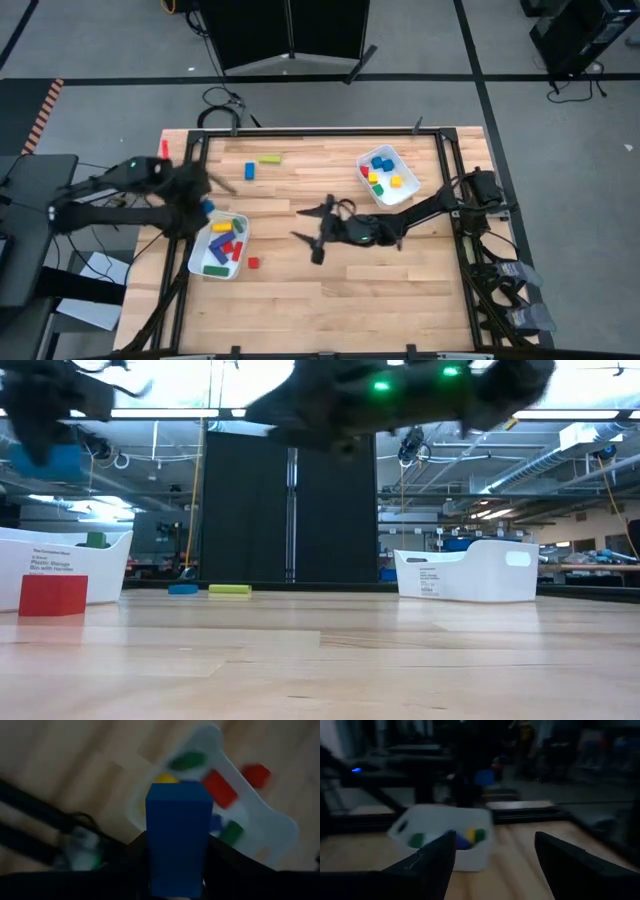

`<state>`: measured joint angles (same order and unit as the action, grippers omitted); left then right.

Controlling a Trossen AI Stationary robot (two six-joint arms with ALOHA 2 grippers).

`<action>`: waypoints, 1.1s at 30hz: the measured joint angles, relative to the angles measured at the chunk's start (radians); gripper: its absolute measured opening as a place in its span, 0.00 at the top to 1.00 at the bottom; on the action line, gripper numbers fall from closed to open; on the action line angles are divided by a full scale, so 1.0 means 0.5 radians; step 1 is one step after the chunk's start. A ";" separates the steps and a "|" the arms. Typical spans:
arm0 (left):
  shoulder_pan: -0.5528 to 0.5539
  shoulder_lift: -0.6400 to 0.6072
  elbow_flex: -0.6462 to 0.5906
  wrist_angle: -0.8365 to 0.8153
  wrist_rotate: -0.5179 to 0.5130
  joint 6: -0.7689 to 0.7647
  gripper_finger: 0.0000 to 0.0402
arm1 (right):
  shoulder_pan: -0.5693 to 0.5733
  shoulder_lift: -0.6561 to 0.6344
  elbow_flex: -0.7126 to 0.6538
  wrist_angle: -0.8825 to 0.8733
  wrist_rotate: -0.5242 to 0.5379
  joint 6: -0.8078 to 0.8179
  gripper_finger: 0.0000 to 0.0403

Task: Sort blocks by size
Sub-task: Put the large blue block into the left white bin, then put the small red block into the right white bin

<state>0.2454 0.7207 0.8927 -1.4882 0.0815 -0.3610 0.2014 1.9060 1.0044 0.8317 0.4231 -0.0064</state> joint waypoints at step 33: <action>-1.137 0.371 -0.388 1.042 -0.125 -0.594 0.14 | -0.029 1.261 1.709 -1.268 -0.572 0.224 0.20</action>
<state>-0.3233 0.9062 0.6985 -0.9674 0.0189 -0.6581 0.1870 2.5366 1.8587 0.1978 0.1372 0.1055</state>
